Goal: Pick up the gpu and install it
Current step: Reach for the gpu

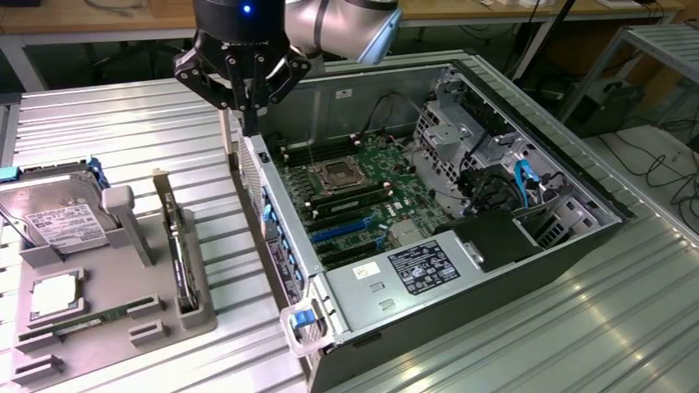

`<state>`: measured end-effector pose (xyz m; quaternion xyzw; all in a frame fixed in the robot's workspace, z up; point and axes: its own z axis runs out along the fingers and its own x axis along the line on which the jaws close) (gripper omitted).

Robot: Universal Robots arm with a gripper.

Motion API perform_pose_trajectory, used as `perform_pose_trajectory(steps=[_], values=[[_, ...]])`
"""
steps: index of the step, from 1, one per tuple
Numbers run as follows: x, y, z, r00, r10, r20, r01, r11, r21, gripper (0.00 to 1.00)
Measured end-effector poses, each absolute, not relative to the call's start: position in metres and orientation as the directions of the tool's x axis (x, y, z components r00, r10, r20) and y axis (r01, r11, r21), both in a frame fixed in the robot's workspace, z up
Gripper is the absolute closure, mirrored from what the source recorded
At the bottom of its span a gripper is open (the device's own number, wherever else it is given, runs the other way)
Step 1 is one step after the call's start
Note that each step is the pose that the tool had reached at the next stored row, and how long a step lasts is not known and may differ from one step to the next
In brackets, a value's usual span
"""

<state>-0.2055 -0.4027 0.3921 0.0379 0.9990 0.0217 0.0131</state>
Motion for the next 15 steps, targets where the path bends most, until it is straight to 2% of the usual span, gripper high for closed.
perform_pose_trajectory(steps=[15], values=[[-0.225,-0.405,0.392,-0.997,0.076,-0.024,0.075,0.996,0.044,0.89]])
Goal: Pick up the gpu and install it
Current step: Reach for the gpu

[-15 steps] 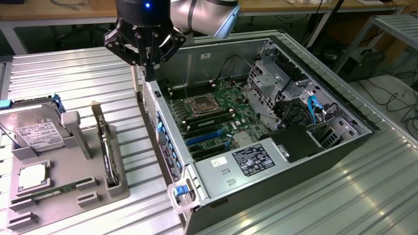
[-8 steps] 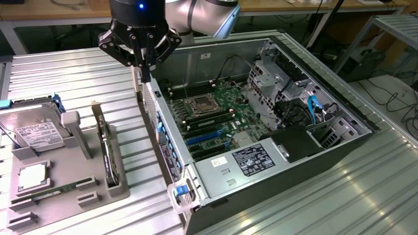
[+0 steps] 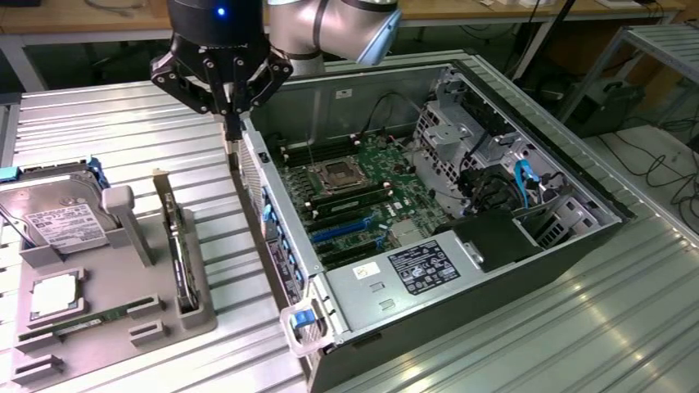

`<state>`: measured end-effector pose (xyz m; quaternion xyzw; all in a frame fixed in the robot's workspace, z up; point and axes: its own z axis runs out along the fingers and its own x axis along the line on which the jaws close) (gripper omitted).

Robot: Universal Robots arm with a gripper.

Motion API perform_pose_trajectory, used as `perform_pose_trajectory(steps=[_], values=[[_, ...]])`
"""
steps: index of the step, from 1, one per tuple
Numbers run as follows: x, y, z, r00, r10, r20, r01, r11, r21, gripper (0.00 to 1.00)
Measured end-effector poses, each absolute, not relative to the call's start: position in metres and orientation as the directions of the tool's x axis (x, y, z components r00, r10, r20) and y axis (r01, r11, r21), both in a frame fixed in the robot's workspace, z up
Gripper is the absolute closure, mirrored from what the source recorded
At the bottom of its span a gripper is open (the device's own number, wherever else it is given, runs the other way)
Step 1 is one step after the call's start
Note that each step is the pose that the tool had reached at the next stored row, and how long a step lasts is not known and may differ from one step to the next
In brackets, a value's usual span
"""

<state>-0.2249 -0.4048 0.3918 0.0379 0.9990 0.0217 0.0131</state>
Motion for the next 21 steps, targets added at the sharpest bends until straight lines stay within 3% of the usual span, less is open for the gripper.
perform_pose_trajectory(steps=[21], values=[[-0.249,-0.408,0.391,-0.997,0.076,-0.024,0.075,0.996,0.044,0.89]])
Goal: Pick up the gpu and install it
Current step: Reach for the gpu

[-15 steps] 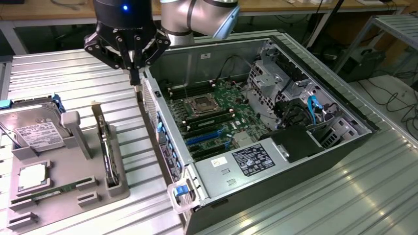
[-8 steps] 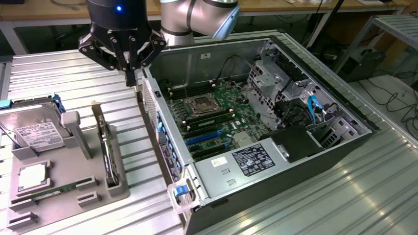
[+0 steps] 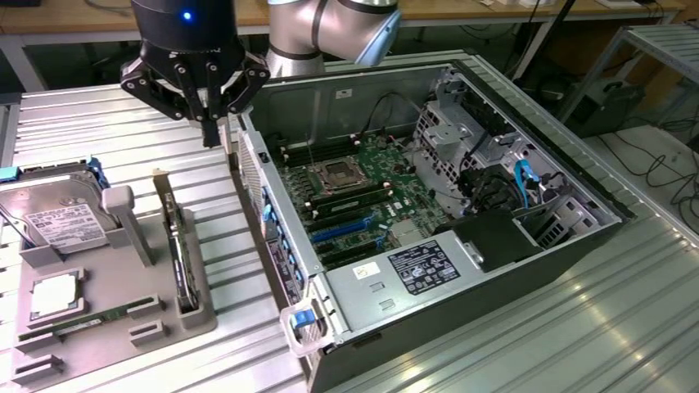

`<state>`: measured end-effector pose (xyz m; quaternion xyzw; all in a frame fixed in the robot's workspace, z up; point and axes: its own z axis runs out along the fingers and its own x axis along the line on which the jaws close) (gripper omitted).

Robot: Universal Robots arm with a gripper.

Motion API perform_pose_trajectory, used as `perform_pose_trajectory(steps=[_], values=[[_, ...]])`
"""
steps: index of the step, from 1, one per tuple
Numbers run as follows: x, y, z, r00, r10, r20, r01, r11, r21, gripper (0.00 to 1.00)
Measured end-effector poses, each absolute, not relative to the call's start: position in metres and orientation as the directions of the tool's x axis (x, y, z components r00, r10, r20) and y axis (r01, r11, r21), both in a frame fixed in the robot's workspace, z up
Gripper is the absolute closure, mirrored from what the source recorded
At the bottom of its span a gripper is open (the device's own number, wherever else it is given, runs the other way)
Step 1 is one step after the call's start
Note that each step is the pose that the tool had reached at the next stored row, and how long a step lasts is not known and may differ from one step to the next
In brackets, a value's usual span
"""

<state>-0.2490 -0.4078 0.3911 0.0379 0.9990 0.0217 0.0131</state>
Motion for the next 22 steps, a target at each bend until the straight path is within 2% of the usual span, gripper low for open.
perform_pose_trajectory(steps=[22], values=[[-0.271,-0.412,0.391,-0.997,0.076,-0.024,0.075,0.996,0.044,0.89]])
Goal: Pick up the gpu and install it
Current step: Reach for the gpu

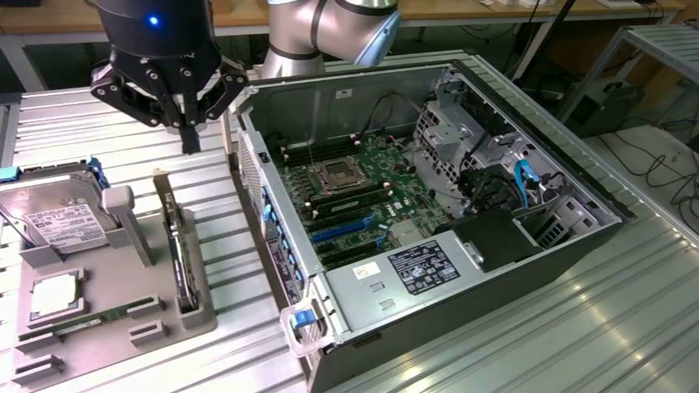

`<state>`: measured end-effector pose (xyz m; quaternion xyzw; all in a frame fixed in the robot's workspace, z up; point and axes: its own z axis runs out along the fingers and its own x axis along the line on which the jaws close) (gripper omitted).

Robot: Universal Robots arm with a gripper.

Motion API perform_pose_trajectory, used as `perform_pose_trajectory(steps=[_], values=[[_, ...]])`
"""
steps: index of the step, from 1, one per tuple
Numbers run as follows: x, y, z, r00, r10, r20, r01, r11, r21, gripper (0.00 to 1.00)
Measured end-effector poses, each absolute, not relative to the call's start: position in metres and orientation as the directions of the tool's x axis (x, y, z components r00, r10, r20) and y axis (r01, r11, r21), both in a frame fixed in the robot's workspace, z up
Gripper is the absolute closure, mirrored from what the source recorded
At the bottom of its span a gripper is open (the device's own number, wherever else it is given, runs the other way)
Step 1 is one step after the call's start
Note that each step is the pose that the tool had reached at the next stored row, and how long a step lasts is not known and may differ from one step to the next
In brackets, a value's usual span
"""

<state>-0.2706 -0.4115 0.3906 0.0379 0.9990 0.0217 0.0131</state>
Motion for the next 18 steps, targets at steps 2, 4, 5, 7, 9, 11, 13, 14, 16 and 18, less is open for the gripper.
perform_pose_trajectory(steps=[2,4,5,7,9,11,13,14,16,18], values=[[-0.272,-0.412,0.391,-0.997,0.076,-0.024,0.075,0.996,0.044,0.89],[-0.275,-0.412,0.39,-0.997,0.076,-0.024,0.075,0.996,0.044,0.89],[-0.276,-0.412,0.39,-0.997,0.076,-0.024,0.075,0.996,0.044,0.89],[-0.278,-0.413,0.39,-0.997,0.076,-0.024,0.075,0.996,0.044,0.89],[-0.28,-0.413,0.39,-0.997,0.076,-0.024,0.075,0.996,0.044,0.89],[-0.282,-0.413,0.39,-0.997,0.076,-0.024,0.075,0.996,0.044,0.89],[-0.284,-0.413,0.39,-0.997,0.076,-0.024,0.075,0.996,0.044,0.89],[-0.285,-0.414,0.39,-0.997,0.076,-0.024,0.075,0.996,0.044,0.89],[-0.288,-0.414,0.39,-0.997,0.076,-0.024,0.075,0.996,0.044,0.89],[-0.29,-0.414,0.39,-0.997,0.076,-0.024,0.075,0.996,0.044,0.89]])
